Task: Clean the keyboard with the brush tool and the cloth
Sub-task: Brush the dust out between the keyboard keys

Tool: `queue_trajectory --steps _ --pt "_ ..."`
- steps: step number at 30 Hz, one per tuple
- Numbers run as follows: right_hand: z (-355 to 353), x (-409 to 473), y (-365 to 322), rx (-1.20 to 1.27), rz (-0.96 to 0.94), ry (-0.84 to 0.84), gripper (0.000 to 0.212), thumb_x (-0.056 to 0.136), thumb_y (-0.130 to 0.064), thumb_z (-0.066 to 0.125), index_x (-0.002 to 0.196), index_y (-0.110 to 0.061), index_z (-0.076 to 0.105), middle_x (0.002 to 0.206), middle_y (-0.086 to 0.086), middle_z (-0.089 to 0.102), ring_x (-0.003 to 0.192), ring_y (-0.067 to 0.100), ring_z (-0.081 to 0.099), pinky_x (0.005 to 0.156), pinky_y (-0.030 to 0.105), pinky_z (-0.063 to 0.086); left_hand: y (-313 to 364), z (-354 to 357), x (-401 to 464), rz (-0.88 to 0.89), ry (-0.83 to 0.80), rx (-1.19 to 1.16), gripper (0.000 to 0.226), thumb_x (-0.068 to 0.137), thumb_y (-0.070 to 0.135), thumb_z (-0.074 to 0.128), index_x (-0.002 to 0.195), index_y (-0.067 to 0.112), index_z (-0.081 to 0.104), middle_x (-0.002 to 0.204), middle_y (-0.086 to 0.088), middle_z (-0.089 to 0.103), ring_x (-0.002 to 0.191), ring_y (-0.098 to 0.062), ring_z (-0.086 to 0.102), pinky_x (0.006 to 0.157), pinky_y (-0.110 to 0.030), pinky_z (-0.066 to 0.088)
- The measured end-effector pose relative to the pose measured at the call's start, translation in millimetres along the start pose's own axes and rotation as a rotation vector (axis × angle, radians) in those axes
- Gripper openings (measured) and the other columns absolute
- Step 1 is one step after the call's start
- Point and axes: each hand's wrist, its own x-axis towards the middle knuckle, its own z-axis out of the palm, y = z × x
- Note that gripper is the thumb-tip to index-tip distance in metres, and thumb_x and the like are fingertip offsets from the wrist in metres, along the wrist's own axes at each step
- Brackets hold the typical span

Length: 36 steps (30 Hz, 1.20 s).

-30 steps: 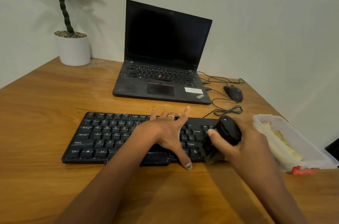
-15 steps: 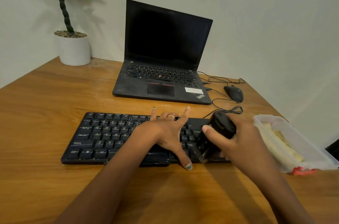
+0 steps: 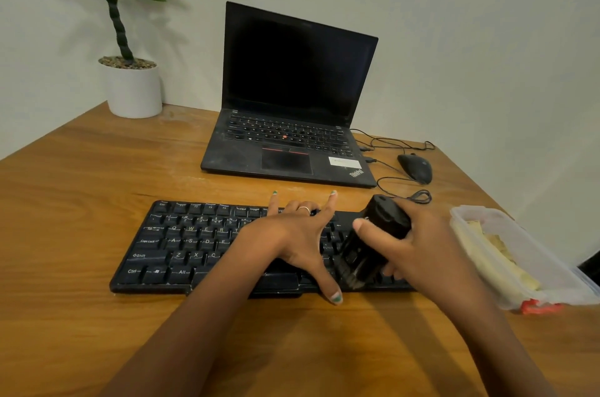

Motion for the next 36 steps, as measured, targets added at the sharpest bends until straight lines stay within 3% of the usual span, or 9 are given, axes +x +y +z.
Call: queue_trajectory --steps 2,6,10,15,19,23,27,31,36 --pt "-0.2 3.6 2.7 -0.113 -0.018 0.098 0.017 0.080 -0.039 0.066 0.086 -0.027 0.057 0.069 -0.008 0.060 0.061 0.006 0.060 0.055 0.031 0.054 0.3 0.2 -0.4 -0.003 -0.002 -0.003 0.143 0.060 0.070 0.075 0.141 0.034 -0.037 0.163 -0.004 -0.008 0.147 -0.025 -0.018 0.110 -0.061 -0.021" --pt "5.7 1.9 -5.4 -0.051 -0.073 0.001 0.012 0.080 -0.037 0.067 0.078 -0.030 0.056 0.065 -0.008 0.061 0.058 0.004 0.060 0.050 0.020 0.050 1.0 -0.6 -2.0 0.004 0.003 0.003 0.142 0.062 0.069 0.075 0.141 0.032 -0.037 0.163 -0.005 -0.008 0.147 -0.024 -0.018 0.111 -0.060 -0.020" --pt "2.9 10.0 0.0 -0.308 -0.031 0.144 0.023 0.082 -0.043 0.062 0.097 -0.025 0.059 0.072 -0.014 0.056 0.069 0.006 0.055 0.059 0.023 0.048 0.6 0.1 -1.4 0.000 -0.004 -0.009 0.142 0.061 0.070 0.075 0.140 0.034 -0.037 0.163 -0.005 -0.008 0.147 -0.025 -0.019 0.110 -0.060 -0.021" --pt "3.8 7.5 -5.5 -0.089 -0.056 -0.032 0.012 0.081 -0.037 0.066 0.079 -0.029 0.056 0.068 -0.007 0.062 0.056 0.003 0.059 0.045 0.014 0.044 0.7 -0.5 -0.9 0.001 -0.004 -0.001 0.142 0.062 0.069 0.075 0.141 0.033 -0.037 0.163 -0.006 -0.008 0.147 -0.025 -0.018 0.110 -0.061 -0.020" --pt "4.0 14.9 -1.0 -0.286 -0.019 0.122 0.020 0.083 -0.040 0.063 0.091 -0.022 0.059 0.071 -0.010 0.058 0.063 0.005 0.056 0.054 0.022 0.047 0.6 0.1 -0.9 0.000 -0.008 -0.012 0.142 0.061 0.070 0.075 0.141 0.034 -0.037 0.163 -0.005 -0.008 0.147 -0.025 -0.019 0.110 -0.060 -0.021" --pt "6.0 12.1 -10.5 -0.050 -0.034 -0.088 0.013 0.083 -0.034 0.065 0.079 -0.024 0.057 0.069 -0.002 0.063 0.050 0.002 0.058 0.041 0.015 0.044 0.2 -1.2 -1.5 0.004 -0.006 -0.006 0.140 0.062 0.069 0.075 0.146 0.032 -0.030 0.163 -0.005 -0.009 0.147 -0.024 -0.019 0.111 -0.061 -0.020" --pt "5.3 19.0 0.0 -0.274 -0.012 0.131 0.020 0.082 -0.037 0.064 0.090 -0.020 0.058 0.073 -0.008 0.060 0.061 0.005 0.054 0.055 0.022 0.047 -0.4 -0.4 -0.6 -0.002 -0.002 -0.006 0.142 0.061 0.070 0.075 0.142 0.034 -0.036 0.163 -0.004 -0.007 0.147 -0.025 -0.017 0.110 -0.060 -0.022" --pt "9.6 17.4 -3.1 -0.178 -0.085 0.035 0.016 0.081 -0.038 0.065 0.078 -0.028 0.054 0.069 -0.007 0.062 0.058 0.003 0.058 0.048 0.019 0.047 -1.1 0.2 -0.1 0.002 0.008 -0.004 0.142 0.061 0.070 0.075 0.142 0.034 -0.036 0.163 -0.005 -0.005 0.148 -0.025 -0.016 0.110 -0.059 -0.023" --pt "6.4 22.9 6.3 -0.174 -0.076 0.122 0.016 0.082 -0.036 0.066 0.081 -0.025 0.056 0.070 -0.008 0.062 0.063 0.005 0.060 0.050 0.017 0.045 -1.4 1.2 0.9 0.001 0.008 -0.009 0.143 0.059 0.072 0.075 0.141 0.034 -0.037 0.163 -0.005 -0.004 0.148 -0.026 -0.016 0.110 -0.060 -0.022"
